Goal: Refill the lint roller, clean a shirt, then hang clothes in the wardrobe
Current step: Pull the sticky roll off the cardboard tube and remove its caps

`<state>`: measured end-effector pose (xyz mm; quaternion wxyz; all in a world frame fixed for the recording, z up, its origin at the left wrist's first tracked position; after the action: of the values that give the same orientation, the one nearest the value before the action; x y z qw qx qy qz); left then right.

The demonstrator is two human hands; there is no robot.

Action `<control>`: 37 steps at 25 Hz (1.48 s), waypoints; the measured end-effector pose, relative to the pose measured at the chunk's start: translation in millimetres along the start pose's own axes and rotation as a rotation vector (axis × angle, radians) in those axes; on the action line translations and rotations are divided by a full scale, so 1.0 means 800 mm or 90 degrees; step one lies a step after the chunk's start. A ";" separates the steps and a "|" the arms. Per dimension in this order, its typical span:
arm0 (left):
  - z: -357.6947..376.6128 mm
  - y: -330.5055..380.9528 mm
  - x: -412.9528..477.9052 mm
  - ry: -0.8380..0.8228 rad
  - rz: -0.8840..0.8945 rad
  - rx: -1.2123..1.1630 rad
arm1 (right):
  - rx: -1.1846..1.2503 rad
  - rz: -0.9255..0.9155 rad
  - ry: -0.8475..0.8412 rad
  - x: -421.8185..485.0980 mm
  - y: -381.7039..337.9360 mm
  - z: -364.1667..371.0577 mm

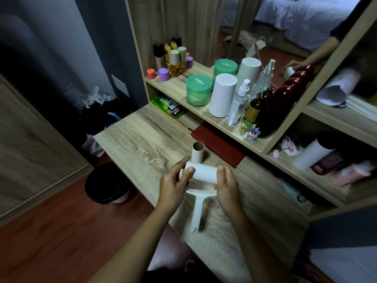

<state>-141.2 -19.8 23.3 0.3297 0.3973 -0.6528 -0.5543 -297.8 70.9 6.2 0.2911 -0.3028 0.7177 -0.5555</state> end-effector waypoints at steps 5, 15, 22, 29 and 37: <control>-0.002 0.002 -0.006 0.055 -0.015 0.021 | 0.010 0.009 -0.007 -0.003 0.000 0.003; -0.001 0.003 -0.003 0.044 -0.054 0.079 | -0.041 -0.011 -0.018 -0.002 0.002 0.000; 0.004 -0.046 -0.014 0.108 -0.181 -0.221 | -0.018 0.064 -0.109 0.003 0.013 0.012; 0.010 -0.053 -0.025 0.126 -0.202 -0.300 | -0.003 0.005 -0.066 -0.002 0.006 0.012; 0.013 -0.052 -0.009 0.097 -0.274 -0.365 | -0.028 0.019 -0.058 0.009 0.010 0.002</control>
<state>-140.3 -11.3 -19.2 0.3512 0.4567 -0.3461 -0.7404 -302.4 66.0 -2.2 0.3251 -0.3233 0.7204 -0.5204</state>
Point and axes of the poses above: each hand's wrist, its own x-axis towards the middle knuckle, its own z-axis out of the palm, y = z × x, the point moved 10 cm from there along x, towards the middle knuckle, and after that the axes turned 4 degrees about -y, right-handed, at the moved point
